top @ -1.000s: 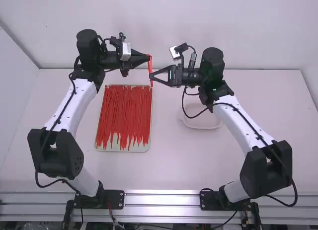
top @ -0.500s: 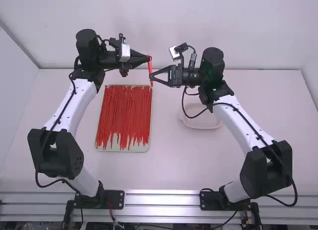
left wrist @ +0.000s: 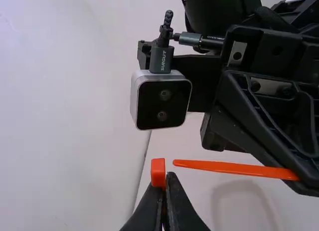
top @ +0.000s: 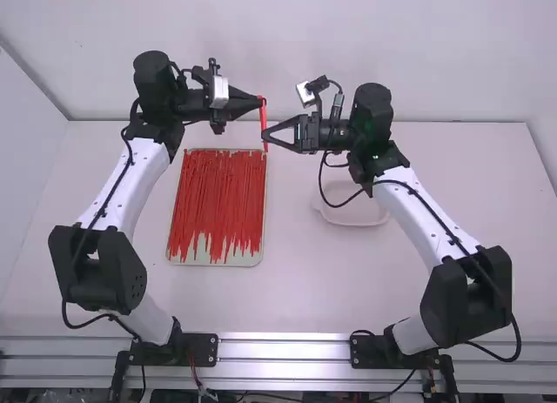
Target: Fasten the cable tie
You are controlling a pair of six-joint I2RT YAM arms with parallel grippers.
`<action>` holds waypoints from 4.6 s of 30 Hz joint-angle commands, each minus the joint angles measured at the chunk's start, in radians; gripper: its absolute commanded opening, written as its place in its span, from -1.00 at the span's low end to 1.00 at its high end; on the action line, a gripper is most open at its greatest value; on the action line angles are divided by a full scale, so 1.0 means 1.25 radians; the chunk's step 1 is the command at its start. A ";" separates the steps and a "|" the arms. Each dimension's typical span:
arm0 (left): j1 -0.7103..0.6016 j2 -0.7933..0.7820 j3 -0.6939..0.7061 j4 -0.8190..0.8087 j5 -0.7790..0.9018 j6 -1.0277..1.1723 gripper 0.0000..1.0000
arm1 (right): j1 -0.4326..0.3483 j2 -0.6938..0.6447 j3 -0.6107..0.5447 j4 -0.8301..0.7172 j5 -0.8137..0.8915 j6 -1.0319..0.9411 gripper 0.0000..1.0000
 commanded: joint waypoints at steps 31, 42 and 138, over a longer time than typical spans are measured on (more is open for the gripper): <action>-0.018 -0.001 0.018 0.003 0.053 0.003 -0.96 | 0.001 0.005 0.017 0.006 -0.016 0.002 -1.00; -0.030 -0.001 0.018 -0.020 0.083 0.012 -0.96 | 0.001 0.005 0.017 0.069 -0.009 0.067 -1.00; -0.122 -0.008 -0.032 -0.067 0.093 -0.033 -0.96 | -0.097 0.005 0.018 0.153 -0.012 0.181 -1.00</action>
